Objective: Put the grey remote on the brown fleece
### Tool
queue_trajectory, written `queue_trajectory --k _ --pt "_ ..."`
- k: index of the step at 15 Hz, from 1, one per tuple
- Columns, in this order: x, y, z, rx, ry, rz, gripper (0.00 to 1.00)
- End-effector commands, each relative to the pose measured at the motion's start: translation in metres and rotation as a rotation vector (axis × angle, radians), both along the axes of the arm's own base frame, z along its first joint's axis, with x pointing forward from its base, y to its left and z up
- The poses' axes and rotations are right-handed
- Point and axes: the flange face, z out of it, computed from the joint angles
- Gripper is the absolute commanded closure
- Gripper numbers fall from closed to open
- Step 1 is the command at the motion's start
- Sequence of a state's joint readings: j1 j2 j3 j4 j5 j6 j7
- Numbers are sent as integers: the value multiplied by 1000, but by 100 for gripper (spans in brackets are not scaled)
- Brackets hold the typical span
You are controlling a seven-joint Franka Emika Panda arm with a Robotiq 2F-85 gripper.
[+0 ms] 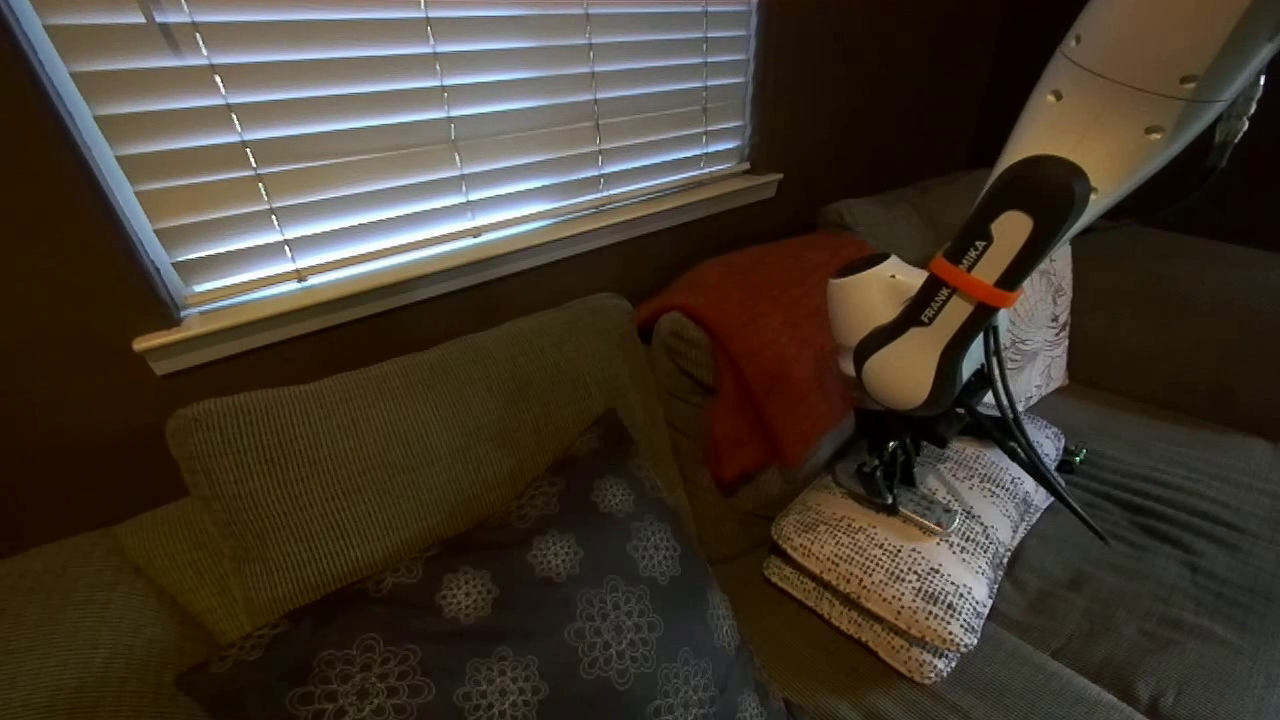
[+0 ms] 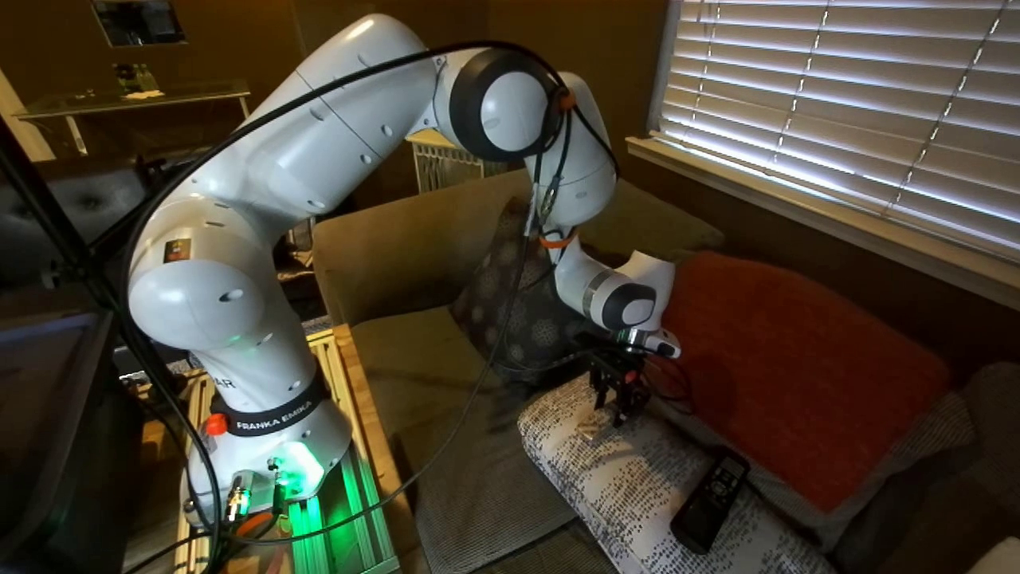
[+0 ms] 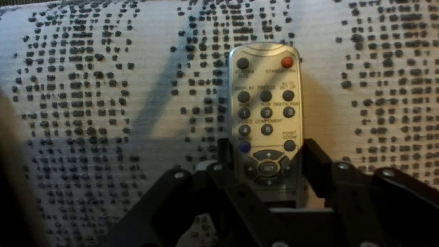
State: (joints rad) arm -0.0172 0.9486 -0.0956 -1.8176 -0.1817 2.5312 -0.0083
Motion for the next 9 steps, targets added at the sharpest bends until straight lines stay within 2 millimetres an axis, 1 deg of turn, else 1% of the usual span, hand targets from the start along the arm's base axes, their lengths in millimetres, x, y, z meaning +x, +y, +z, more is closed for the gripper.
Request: queue_trajectory --k 1,5,9 --pt "-6 10 30 12 -2 29 72" --pt "-17 16 68 -5 -27 53 72" --pt "-26 21 114 -26 -69 77 72"
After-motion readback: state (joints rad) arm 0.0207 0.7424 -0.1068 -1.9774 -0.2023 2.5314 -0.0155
